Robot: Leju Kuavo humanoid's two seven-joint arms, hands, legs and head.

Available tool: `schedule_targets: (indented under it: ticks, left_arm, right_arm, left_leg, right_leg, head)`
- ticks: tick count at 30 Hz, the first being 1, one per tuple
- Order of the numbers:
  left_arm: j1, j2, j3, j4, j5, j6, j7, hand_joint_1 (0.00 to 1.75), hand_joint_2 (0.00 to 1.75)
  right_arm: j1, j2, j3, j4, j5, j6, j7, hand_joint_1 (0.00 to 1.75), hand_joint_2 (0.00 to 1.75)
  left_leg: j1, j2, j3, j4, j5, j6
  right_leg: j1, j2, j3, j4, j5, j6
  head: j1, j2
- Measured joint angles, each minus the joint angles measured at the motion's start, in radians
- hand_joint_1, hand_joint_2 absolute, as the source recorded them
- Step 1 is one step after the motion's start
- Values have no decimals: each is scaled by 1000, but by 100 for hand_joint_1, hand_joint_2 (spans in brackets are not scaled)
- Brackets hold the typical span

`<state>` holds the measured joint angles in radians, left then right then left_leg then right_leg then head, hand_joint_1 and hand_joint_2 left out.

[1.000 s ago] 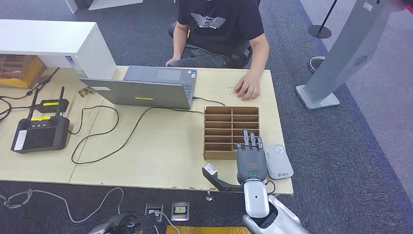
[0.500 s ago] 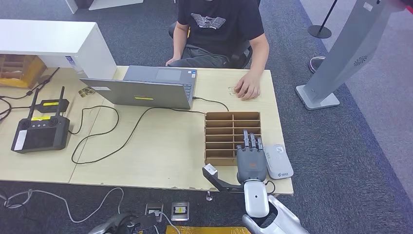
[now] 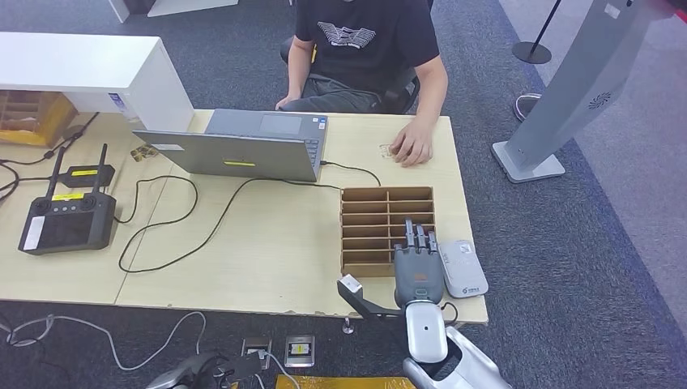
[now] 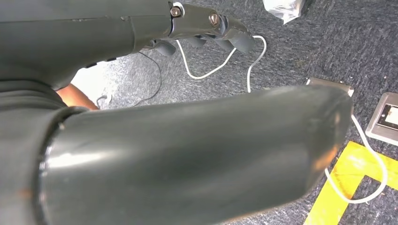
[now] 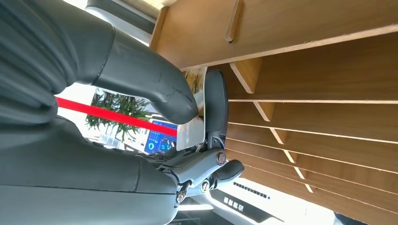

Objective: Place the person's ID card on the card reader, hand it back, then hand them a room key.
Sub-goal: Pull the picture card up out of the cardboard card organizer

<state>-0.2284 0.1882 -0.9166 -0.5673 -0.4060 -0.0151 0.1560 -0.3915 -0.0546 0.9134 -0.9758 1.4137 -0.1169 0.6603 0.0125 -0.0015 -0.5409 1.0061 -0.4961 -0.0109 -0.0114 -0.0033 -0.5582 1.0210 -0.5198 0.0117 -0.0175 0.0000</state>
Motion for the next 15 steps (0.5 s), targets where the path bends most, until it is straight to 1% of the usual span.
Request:
schedule_targets:
  ticks: [6, 10, 15]
  left_arm:
    - [-1, -3, 0, 3, -3, -3, 0, 0, 0]
    - [-1, -4, 0, 5, -8, -3, 0, 0, 0]
    - [-1, -4, 1, 7, -14, -5, -3, 0, 0]
  right_arm:
    - [6, 0, -1, 0, 3, 2, 0, 175, 175]
    - [8, 0, -2, -8, 43, -14, 0, 175, 175]
    - [7, -1, -10, -109, 123, -27, 0, 175, 175]
  left_leg:
    - [0, 0, 0, 0, 0, 0]
    - [0, 0, 0, 0, 0, 0]
    - [0, 0, 0, 0, 0, 0]
  right_leg:
    - [0, 0, 0, 0, 0, 0]
    - [0, 0, 0, 0, 0, 0]
    - [0, 0, 0, 0, 0, 0]
  head:
    - [0, 0]
    - [0, 0]
    - [0, 0]
